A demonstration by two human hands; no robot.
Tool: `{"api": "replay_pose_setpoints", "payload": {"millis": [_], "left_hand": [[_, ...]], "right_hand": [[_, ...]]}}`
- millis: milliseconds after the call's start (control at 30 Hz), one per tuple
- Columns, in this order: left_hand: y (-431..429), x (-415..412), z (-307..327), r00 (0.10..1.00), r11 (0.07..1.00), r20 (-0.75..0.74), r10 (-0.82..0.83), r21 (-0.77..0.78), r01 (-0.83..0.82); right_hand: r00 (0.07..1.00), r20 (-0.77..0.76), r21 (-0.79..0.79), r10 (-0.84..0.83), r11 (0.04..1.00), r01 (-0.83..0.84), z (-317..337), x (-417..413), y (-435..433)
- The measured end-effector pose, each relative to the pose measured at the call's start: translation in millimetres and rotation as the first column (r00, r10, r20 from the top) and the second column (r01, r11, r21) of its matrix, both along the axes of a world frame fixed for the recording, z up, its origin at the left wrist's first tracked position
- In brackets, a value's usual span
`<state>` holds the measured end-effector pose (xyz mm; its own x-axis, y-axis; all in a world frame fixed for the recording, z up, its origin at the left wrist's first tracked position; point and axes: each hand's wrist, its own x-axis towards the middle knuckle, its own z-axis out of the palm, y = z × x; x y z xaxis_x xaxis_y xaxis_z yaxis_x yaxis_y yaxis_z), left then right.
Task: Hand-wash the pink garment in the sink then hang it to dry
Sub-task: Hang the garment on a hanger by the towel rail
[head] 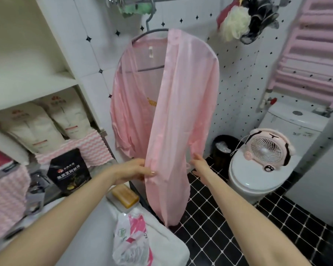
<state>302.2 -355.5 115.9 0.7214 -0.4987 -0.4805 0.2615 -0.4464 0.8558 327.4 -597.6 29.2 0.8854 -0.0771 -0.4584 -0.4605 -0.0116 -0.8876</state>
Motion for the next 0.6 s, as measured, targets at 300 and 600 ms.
{"api": "replay_pose_setpoints", "payload": {"millis": [300,600], "left_hand": [[6.5,9.0,-18.3,0.921,0.939,0.219,0.321,0.056,-0.340],[-16.2,23.8,-8.4,0.998,0.966,-0.017,0.054,0.254,-0.048]], "right_hand": [[0.997,-0.021,-0.111,0.073,0.991,-0.075,-27.0,5.4,-10.4],[0.909,-0.187,-0.307,0.373,0.857,-0.414,-7.4,-6.0,-99.5]]}}
